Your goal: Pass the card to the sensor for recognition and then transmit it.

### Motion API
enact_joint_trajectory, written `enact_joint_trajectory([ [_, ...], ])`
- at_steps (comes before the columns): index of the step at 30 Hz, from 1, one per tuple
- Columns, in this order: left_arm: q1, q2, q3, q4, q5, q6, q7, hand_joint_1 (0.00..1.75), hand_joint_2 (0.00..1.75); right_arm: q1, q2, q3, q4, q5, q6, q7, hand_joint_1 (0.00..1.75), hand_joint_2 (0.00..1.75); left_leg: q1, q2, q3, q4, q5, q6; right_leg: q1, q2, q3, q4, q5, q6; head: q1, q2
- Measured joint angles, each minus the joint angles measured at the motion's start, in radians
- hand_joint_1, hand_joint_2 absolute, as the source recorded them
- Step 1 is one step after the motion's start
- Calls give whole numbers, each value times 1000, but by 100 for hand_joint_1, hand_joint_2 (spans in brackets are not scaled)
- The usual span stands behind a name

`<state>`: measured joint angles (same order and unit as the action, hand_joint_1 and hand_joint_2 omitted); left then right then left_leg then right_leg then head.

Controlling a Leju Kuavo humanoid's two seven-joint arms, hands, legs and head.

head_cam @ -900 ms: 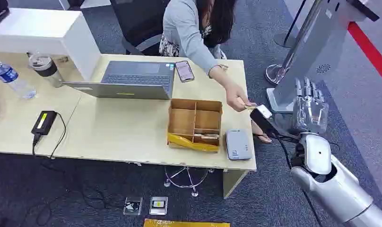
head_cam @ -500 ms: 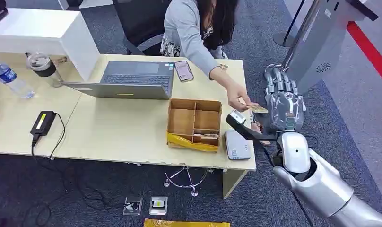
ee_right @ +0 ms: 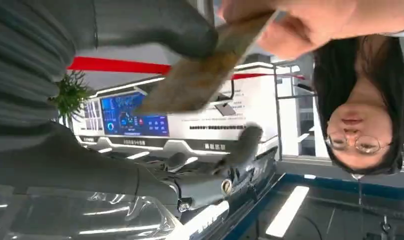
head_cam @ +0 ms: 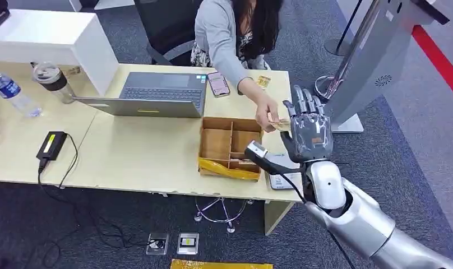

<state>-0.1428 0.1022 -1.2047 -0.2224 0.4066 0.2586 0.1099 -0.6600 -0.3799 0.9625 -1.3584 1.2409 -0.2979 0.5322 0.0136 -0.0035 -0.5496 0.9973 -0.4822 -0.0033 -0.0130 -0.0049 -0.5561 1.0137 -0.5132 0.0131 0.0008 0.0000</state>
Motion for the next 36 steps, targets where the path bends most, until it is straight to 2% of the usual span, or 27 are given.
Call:
enact_joint_trajectory([
  [20,-19,0,0,0,-22,-21,24,0,0,3,34,13,82,-117,-31,-32,175,175,0,0,0,0,0,0,0,0,0,0,0,0,0,0],
  [36,-29,0,0,0,-31,-38,37,0,0,1,62,14,146,-158,-62,-60,175,175,0,0,0,0,0,0,0,0,0,0,0,0,0,0],
])
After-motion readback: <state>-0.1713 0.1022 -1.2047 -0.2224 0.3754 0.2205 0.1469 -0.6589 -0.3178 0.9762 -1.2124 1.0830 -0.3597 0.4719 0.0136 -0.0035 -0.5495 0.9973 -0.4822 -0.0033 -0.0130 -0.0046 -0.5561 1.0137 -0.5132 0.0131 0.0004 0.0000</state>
